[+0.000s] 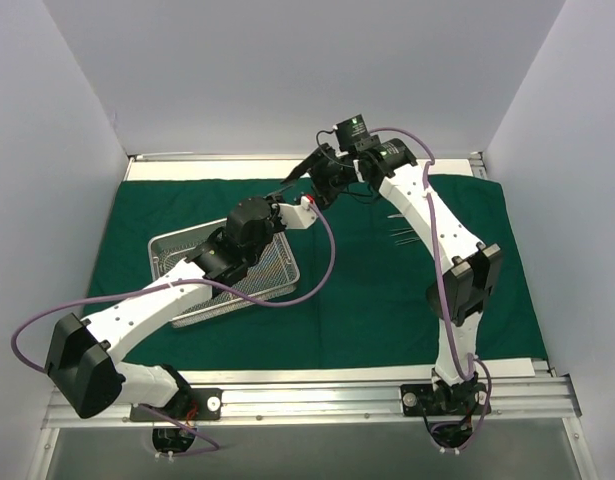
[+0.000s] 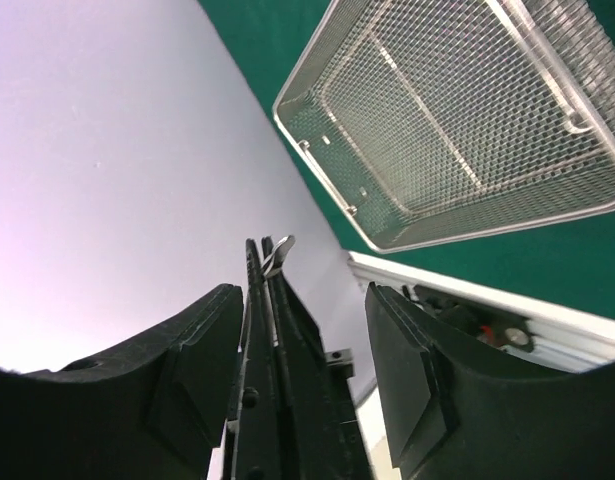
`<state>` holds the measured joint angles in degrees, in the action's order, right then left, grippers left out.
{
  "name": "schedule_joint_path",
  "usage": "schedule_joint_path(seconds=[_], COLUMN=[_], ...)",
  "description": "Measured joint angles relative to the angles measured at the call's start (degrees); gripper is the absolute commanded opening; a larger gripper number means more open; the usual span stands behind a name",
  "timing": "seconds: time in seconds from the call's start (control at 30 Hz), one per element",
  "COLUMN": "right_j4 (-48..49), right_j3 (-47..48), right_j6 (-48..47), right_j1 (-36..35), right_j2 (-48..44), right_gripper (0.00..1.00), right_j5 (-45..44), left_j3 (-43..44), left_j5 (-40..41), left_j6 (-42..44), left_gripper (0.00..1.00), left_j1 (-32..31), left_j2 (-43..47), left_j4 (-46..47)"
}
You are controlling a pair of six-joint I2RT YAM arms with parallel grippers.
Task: Open and lay out the surgical kit
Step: Place the medical item in the surgical kit.
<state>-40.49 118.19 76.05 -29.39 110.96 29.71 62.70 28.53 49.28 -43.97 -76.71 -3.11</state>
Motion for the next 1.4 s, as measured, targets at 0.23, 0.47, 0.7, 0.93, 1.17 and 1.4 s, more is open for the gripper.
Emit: schedule_joint_path(seconds=[0.23,0.47,0.7,0.93,1.17,1.4], right_j4=[0.90,5.03,7.28,7.39,7.37,12.55], right_j3=[0.07,-2.89,-3.65,-6.08,-6.14,-11.23], right_j6=[4.20,7.37,7.32,1.46,-10.43,-16.06], right_j1=[-2.25,-2.97,-2.95,-0.70,2.14,2.32], right_j2=[0.83,1.18,1.18,1.18,1.07,-3.54], right_gripper=[0.43,0.00,0.00,0.00,0.00,0.00], right_j5=[-0.92,-2.47,-3.02,-4.98,-7.41,-8.59], left_j3=[-0.22,0.79,3.89,7.17,8.70,7.78], left_j5=[-0.02,-0.70,-2.27,-12.22,-24.87,-34.69], left_j6=[1.60,-1.05,-7.93,-21.99,-33.33,-37.88], left_gripper=[0.02,0.02,0.62,0.96,0.87,0.81], left_j1=[-0.68,-1.46,-1.18,6.05,12.85,12.48], left_j2=[-0.07,-1.03,-1.09,1.75,3.96,3.58], left_j4=[1.73,-1.09,-5.40,-11.76,-13.09,-12.52])
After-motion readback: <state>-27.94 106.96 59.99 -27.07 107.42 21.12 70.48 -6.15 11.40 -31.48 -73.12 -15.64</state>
